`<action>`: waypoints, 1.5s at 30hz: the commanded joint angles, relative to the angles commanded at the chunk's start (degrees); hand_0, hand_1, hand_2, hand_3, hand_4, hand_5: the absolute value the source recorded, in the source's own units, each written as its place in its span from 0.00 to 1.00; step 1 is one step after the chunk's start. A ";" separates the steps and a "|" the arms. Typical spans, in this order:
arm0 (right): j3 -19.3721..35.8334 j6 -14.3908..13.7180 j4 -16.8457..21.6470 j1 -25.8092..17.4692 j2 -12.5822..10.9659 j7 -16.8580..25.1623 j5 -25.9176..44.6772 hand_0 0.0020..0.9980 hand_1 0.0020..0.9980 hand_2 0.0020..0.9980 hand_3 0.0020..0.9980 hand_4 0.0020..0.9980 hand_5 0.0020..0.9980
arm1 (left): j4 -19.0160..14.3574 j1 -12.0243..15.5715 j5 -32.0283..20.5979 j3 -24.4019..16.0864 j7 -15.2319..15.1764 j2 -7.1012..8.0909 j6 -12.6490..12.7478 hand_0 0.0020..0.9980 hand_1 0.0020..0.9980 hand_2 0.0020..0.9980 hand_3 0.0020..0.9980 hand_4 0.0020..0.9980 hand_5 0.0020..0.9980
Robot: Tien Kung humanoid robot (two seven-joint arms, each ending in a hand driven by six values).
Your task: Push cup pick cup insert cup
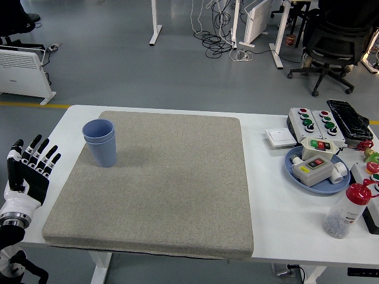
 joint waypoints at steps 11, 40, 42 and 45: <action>0.03 -0.02 -0.01 0.53 -0.01 0.16 -0.12 0.70 0.64 0.65 0.59 0.08 0.46 | 0.74 -0.09 0.58 0.01 -0.11 -0.56 0.96 0.90 0.89 0.95 0.91 0.59 1.00; 0.09 -0.04 0.00 0.76 -0.27 0.41 -0.25 0.70 0.64 0.65 0.59 0.08 0.46 | 0.90 -0.10 0.72 -0.29 -0.09 -0.64 1.99 0.89 0.89 0.95 0.92 0.59 1.00; 0.00 -0.06 0.01 0.77 -0.28 0.46 -0.12 0.70 0.64 0.65 0.59 0.08 0.46 | 0.94 -0.11 0.71 -0.29 -0.05 -0.65 2.02 0.89 0.89 0.95 0.92 0.59 1.00; -0.05 -0.08 0.01 0.80 -0.25 0.47 0.01 0.70 0.64 0.65 0.59 0.08 0.46 | 0.98 -0.18 0.68 -0.20 -0.05 -0.69 1.95 0.89 0.89 0.95 0.92 0.59 1.00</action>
